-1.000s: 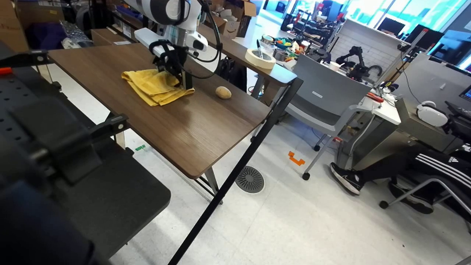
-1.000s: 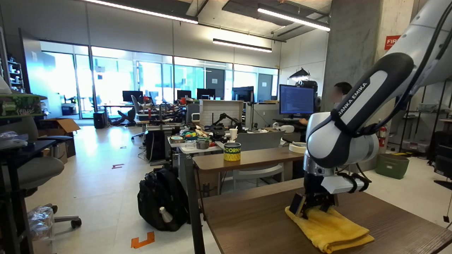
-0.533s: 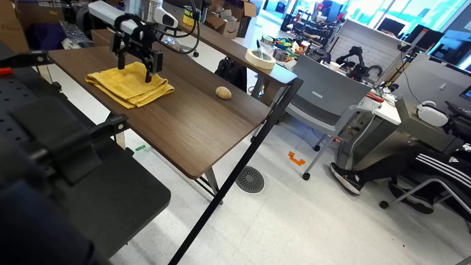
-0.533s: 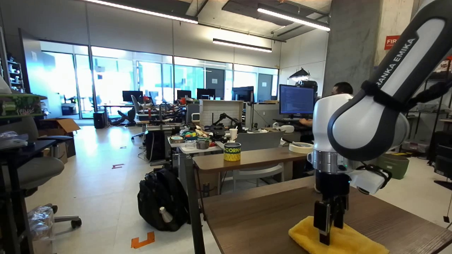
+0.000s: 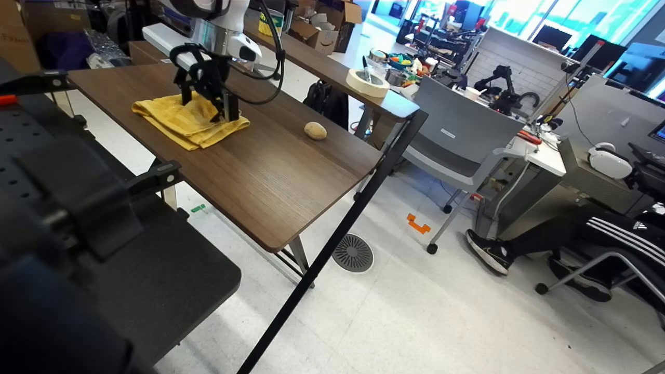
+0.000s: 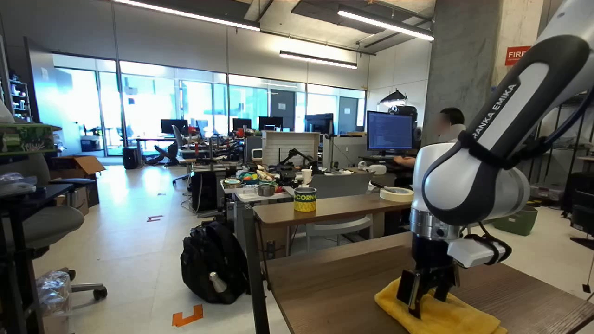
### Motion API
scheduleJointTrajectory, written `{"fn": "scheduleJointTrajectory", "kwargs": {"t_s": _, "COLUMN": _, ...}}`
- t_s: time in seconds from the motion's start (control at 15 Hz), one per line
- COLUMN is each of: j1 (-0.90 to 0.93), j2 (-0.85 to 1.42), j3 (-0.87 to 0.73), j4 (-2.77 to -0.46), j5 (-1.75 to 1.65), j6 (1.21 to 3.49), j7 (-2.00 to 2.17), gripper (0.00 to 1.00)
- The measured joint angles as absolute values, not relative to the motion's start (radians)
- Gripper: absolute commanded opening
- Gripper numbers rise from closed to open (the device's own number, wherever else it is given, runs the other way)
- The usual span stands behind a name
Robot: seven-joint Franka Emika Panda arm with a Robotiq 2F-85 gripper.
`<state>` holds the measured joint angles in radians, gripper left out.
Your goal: Wipe the table
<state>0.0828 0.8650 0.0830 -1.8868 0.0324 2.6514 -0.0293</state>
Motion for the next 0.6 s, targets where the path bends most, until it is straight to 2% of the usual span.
{"fn": "scheduleJointTrajectory", "kwargs": {"t_s": 0.6, "j1": 0.025, "j2": 1.097, "j3": 0.130, "j4": -1.403, "j5": 0.203, "j6": 2.658, "j7": 0.145, "gripper": 1.00}}
